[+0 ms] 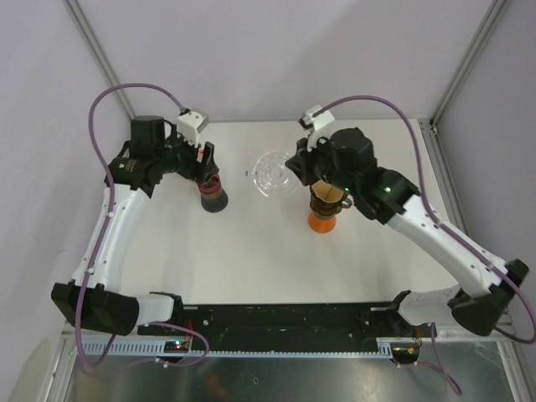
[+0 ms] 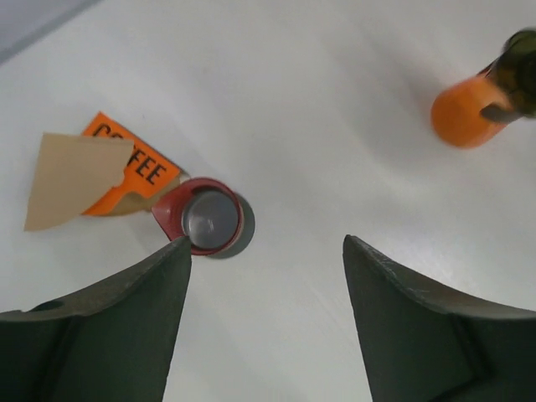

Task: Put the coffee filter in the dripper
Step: Pick up the coffee dripper from the center of the board, then move the coffee server to the center of the board, then place the coffee dripper on the coffee server, then pick up the coffee filter from the coffee filter holder.

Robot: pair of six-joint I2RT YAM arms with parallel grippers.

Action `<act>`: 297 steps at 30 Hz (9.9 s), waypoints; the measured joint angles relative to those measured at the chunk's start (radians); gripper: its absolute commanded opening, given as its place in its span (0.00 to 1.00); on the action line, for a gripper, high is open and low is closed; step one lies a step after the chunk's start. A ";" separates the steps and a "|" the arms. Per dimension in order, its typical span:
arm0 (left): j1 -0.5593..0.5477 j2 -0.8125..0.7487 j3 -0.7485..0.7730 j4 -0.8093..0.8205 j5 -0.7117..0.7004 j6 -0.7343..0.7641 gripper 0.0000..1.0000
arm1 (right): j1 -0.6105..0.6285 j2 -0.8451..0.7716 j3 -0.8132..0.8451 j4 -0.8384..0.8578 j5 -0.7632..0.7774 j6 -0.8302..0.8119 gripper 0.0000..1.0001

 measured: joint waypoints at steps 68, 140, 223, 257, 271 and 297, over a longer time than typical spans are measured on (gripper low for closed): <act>-0.154 0.269 -0.264 0.072 0.229 0.069 0.15 | -0.008 -0.020 -0.105 0.056 -0.206 0.137 0.00; 0.295 0.182 -0.307 0.246 0.031 0.120 0.74 | -0.031 0.394 0.275 -0.206 -0.295 0.106 0.61; 0.332 0.600 -0.341 0.737 -0.133 1.257 0.00 | 0.114 0.075 -0.006 -0.060 -0.134 -0.043 0.65; 0.357 0.633 -0.270 0.739 -0.025 1.450 0.57 | 0.119 0.075 -0.007 -0.060 -0.161 -0.035 0.66; 0.326 0.662 -0.260 0.739 -0.091 1.477 0.00 | 0.119 0.075 -0.006 -0.060 -0.169 -0.036 0.66; 0.333 0.276 -0.501 0.660 -0.071 0.959 0.00 | 0.119 0.074 -0.007 -0.058 -0.170 -0.034 0.66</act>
